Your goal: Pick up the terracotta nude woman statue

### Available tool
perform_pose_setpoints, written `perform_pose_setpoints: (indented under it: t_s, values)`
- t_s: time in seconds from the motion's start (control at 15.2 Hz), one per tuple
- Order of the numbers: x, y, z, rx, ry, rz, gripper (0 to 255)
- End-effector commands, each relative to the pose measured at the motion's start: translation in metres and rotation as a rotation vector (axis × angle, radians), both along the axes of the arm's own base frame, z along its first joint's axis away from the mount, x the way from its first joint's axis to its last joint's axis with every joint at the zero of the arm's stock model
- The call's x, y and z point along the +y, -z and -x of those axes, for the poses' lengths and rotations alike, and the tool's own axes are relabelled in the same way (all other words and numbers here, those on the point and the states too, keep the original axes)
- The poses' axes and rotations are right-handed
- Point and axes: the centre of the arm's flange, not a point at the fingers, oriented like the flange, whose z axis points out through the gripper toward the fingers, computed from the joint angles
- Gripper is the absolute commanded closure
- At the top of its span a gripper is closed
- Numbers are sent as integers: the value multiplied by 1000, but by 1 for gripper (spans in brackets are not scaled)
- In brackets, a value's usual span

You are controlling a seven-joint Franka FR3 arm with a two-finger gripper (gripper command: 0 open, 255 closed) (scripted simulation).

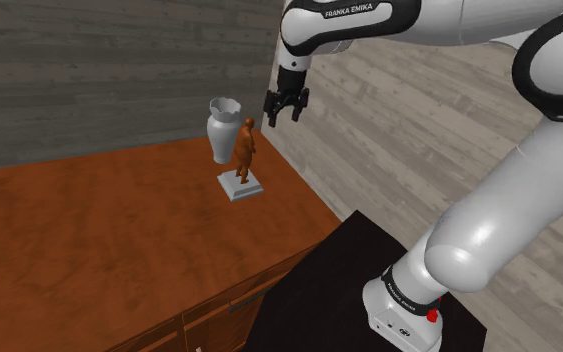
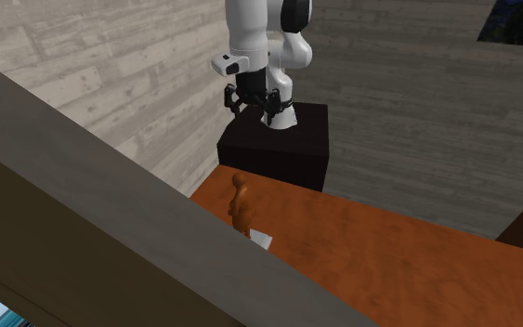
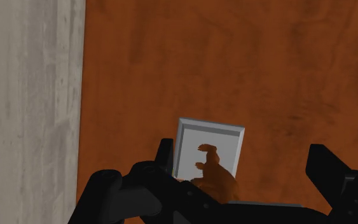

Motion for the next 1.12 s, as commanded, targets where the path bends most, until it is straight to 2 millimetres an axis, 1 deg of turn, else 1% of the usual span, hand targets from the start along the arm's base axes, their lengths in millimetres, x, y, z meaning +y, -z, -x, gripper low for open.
perform_pose_setpoints:
  t_s: [0.0,0.66,0.73,1.06]
  values:
    - [-4,8,-26,-7,-5,-2,0]
    - [-11,49,-146,-37,-30,-12,0]
    - [-11,49,-148,-37,-30,-12,0]
    - [-11,76,-148,-37,-30,-12,0]
